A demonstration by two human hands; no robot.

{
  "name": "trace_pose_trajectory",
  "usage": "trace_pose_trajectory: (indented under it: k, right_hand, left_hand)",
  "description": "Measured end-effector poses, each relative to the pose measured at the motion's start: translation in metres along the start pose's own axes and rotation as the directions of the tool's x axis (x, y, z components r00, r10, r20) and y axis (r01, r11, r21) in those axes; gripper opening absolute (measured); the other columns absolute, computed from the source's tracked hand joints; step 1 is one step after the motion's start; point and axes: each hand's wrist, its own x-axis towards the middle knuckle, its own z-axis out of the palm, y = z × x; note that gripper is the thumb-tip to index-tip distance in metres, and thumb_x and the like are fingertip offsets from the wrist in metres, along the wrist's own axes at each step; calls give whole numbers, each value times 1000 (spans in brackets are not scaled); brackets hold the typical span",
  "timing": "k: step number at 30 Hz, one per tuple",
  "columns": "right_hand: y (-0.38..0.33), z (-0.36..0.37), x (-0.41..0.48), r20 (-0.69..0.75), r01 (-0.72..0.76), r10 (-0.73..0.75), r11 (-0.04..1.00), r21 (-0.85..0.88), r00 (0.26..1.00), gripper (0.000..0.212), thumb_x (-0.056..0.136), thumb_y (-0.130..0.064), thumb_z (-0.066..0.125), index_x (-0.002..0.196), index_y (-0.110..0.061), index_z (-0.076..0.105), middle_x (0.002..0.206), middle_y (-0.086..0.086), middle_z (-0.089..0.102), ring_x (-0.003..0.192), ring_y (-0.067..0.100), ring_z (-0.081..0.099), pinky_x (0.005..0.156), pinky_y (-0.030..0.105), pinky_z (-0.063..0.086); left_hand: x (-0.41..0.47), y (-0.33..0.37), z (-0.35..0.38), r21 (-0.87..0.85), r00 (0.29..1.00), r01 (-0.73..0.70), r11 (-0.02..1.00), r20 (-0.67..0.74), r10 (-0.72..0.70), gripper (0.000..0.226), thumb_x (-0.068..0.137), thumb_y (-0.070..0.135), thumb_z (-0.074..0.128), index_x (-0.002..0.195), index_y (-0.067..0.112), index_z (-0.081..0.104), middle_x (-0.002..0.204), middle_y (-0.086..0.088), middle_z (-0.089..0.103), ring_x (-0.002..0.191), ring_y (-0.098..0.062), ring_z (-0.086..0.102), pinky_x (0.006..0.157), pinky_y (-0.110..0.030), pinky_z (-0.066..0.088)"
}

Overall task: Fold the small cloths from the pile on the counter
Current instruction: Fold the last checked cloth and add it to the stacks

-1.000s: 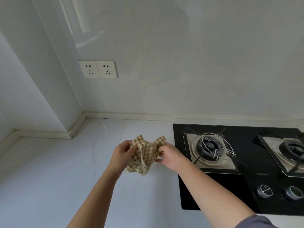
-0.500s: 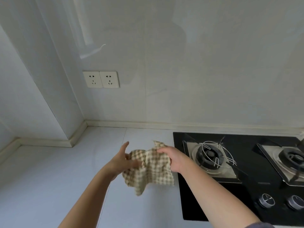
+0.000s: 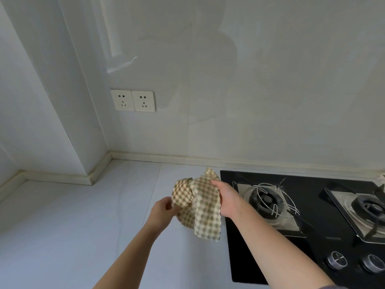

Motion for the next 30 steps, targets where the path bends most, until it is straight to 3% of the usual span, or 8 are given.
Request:
trace_pose_trajectory:
  k: [3,6,9,12,16,20,24,30]
  right_hand:
    - [-4,-8,1,-11,5,-5,1000,13,1000,34,100,-27,51,111,2,66,105,19,72,99,30,68,90,43,52]
    - [-3,-19,2,-45,-54,52,997,-50,998,25,98,-18,54,96,3,67,88,18,74,79,27,72,79,40,55]
    - [4,-23,0,-87,-121,110,984,-131,990,16,94,-7,57,88,4,65,74,18,72,60,26,72,69,41,55]
    - [10,-29,4,-128,-164,145,975,-149,981,13,95,-1,53,96,7,63,78,21,73,72,30,71,72,44,55]
    - [14,-39,12,-193,-254,209,933,-253,959,21,96,-11,49,95,3,66,83,16,73,74,28,72,68,38,59]
    - [12,-47,15,-232,-246,192,940,-237,954,25,94,-24,60,88,-1,69,86,14,74,78,27,72,78,38,57]
    - [11,-53,10,-108,-243,222,935,-258,969,14,93,-11,62,97,1,68,86,14,74,73,25,73,65,33,57]
    - [0,-56,3,-113,-180,147,899,-398,983,19,100,-20,53,100,-7,66,84,6,72,76,18,68,62,27,53]
  left_hand:
    - [0,9,-4,-336,991,113,935,-33,-131,28,99,22,48,96,1,65,91,-10,68,88,-25,62,75,-34,52]
    - [1,16,-19,-657,920,373,655,170,-354,55,100,48,41,105,0,67,103,-16,72,101,-31,66,82,-41,51]
    - [-3,13,-27,-490,884,463,738,308,-350,45,95,38,56,118,0,63,111,-18,70,106,-33,66,91,-44,50]
    - [-3,11,-28,-390,890,455,800,190,-414,32,93,7,59,122,-6,57,106,-20,70,98,-35,67,87,-44,53]
    - [-5,13,-30,-449,867,477,756,100,-488,29,101,21,45,102,-2,64,89,-17,73,86,-33,67,75,-42,54]
    - [-3,8,-38,-489,808,552,675,112,-579,38,100,34,45,105,-1,60,94,-19,70,88,-33,65,87,-45,51]
    - [-5,9,-45,-388,795,600,700,192,-575,29,89,18,66,106,-5,64,93,-20,73,87,-33,68,74,-41,54]
    - [3,19,-54,-462,846,507,728,106,-522,18,94,17,51,97,0,58,96,-15,66,85,-29,62,80,-42,51]
